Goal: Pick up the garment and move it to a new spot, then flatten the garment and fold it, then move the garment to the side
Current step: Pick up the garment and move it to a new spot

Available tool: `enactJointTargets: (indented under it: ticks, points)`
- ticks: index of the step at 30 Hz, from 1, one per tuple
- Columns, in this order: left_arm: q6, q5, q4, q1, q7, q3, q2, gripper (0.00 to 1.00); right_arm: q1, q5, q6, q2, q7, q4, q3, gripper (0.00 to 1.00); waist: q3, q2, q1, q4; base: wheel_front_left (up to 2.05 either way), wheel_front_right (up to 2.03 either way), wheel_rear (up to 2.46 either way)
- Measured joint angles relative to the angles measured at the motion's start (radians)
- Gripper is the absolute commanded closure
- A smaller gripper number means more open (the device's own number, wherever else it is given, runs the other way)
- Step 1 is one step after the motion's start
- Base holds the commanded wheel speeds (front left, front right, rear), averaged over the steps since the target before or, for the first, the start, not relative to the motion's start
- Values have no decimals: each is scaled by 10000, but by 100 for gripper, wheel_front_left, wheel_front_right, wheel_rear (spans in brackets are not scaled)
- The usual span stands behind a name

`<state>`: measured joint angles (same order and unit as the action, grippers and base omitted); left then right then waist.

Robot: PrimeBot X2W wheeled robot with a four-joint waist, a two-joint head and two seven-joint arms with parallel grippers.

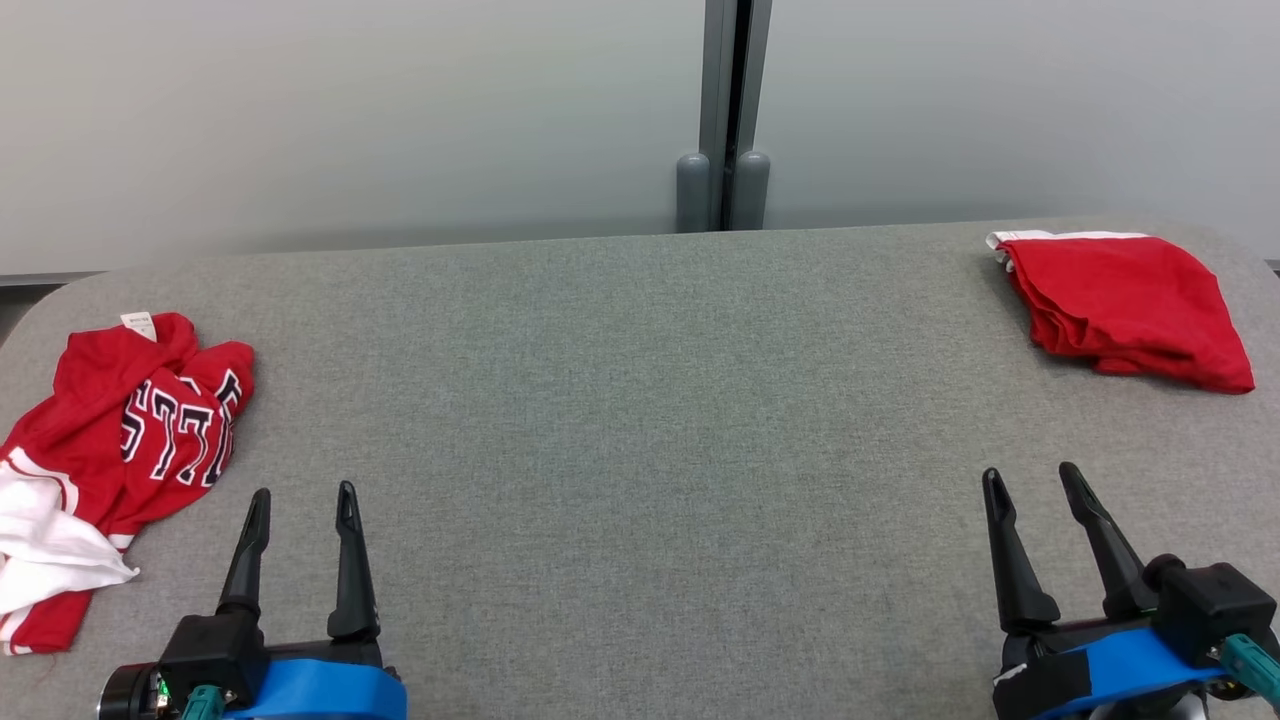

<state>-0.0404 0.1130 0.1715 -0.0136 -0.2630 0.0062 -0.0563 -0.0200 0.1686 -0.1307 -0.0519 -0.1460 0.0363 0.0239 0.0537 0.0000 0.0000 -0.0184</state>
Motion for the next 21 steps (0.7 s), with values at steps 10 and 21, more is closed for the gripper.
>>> enactJointTargets:
  ticks: [10, 21]
  points:
    - [46, 31, 36, 0, 0, 52, 2, 0, -106, 15, 2, 0, 52, 69, -12, 0, -76, 0, 0, 98, 0, 0, 0]
    - [144, 63, 77, 6, 0, 232, -33, 0, -80, 67, 2, 8, 94, 366, -224, 0, -16, 0, 1, 700, 0, 0, 0]
